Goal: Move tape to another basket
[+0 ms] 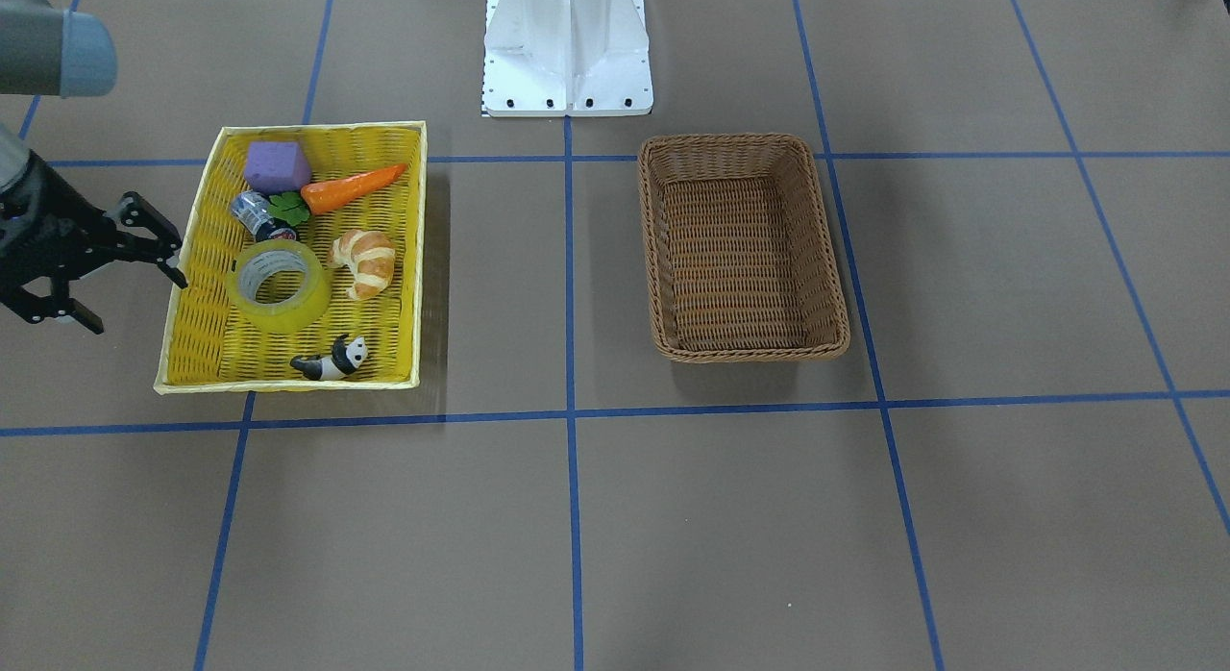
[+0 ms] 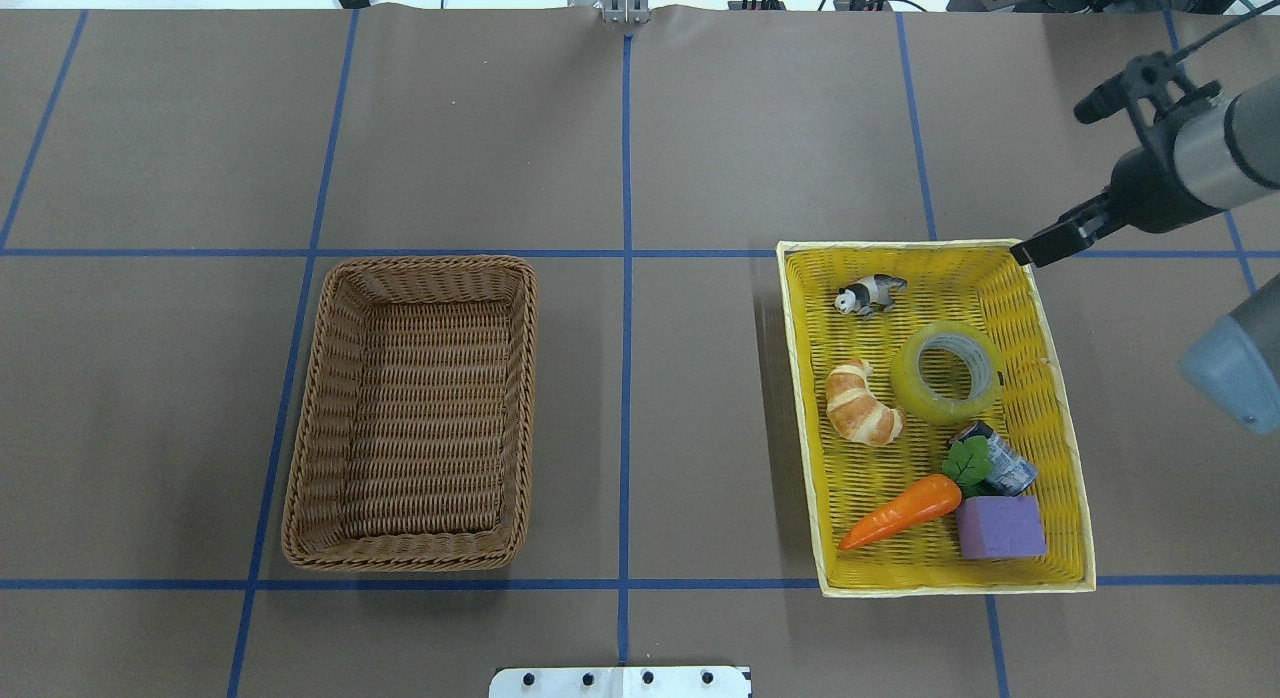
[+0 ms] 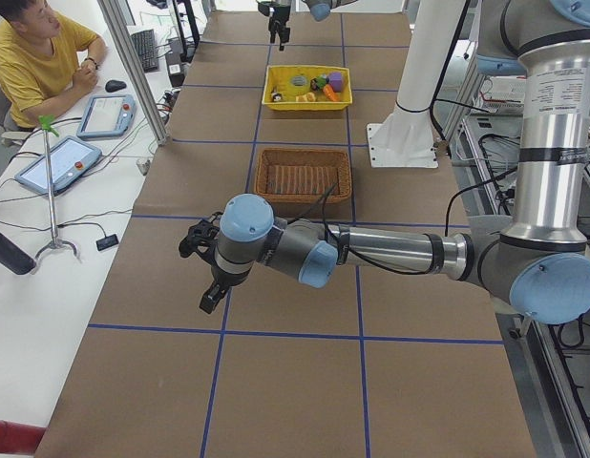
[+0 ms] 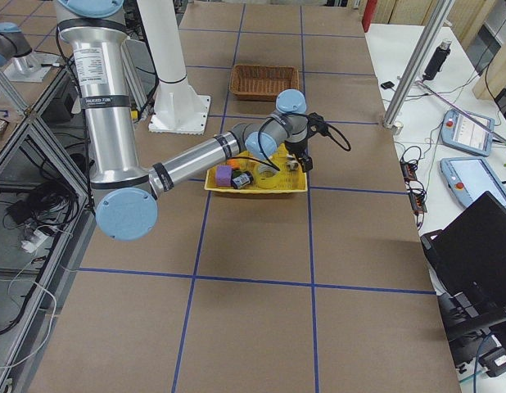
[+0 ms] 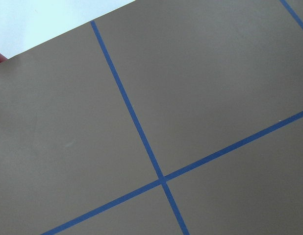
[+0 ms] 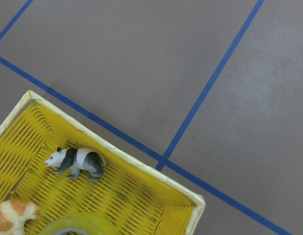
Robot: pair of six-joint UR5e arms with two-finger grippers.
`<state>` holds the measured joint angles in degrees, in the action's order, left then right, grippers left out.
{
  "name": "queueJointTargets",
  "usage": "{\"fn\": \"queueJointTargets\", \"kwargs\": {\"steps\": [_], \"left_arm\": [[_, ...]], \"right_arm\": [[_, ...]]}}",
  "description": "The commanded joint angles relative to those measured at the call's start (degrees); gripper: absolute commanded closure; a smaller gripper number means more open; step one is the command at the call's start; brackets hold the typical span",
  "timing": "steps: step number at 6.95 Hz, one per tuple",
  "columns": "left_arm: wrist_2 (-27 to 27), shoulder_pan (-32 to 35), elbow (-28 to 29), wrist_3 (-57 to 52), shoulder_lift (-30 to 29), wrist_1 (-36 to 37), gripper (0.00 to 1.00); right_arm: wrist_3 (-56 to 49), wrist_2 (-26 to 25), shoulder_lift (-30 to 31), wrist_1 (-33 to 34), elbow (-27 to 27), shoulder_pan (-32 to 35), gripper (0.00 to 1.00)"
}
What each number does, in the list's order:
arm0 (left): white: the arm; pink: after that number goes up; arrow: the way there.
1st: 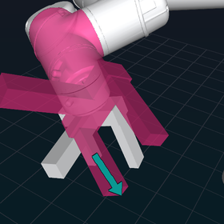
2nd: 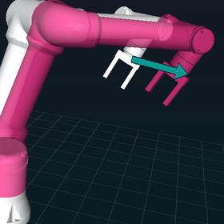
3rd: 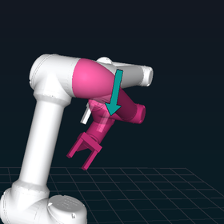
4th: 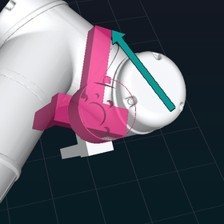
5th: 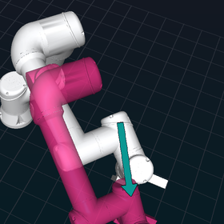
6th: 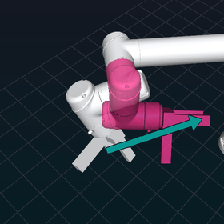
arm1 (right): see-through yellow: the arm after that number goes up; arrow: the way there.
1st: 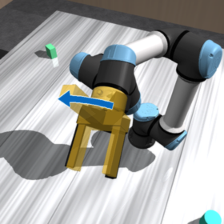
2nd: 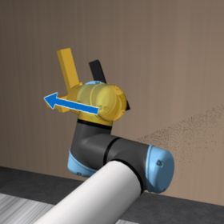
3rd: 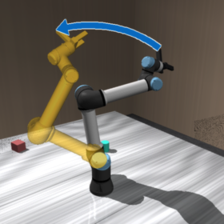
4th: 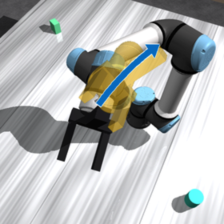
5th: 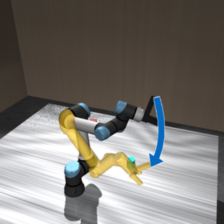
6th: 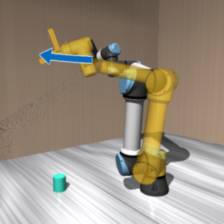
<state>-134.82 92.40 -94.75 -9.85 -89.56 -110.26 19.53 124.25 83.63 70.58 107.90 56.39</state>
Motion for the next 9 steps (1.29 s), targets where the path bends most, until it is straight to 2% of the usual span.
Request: {"fn": "queueJointTargets", "kwargs": {"steps": [1, 3, 4, 5, 6, 9], "left_arm": [[0.1, 0.0, 0.4, 0.1, 0.1, -0.7, 0.01], [0.0, 0.1, 0.4, 0.1, 0.2, -0.6, 0.01], [0.0, 0.0, 0.4, 0.1, 0.2, -0.7, 0.01], [0.0, 0.1, 0.4, 0.0, 0.3, -0.7, 0.01], [0.0, 0.1, 0.4, 0.0, 0.3, -0.7, 0.01], [-0.1, 0.1, 0.4, -0.1, 0.3, -0.7, 0.01]], "right_arm": [[0.5, -5.9, 1.2, 0.3, -1.0, -7.9, 0.08], [0.5, -7.0, 0.9, 0.3, -2.3, -11.3, 0.17], [0.4, -7.6, 0.5, 0.2, -3.6, -12.4, 0.26], [0.0, -9.6, 0.3, 0.1, -5.2, -14.0, 0.51], [-0.3, -10.8, 0.3, 0.1, -5.1, -14.7, 0.99], [-0.3, -10.3, 0.4, -0.1, -2.9, -12.6, 1.00]]}}
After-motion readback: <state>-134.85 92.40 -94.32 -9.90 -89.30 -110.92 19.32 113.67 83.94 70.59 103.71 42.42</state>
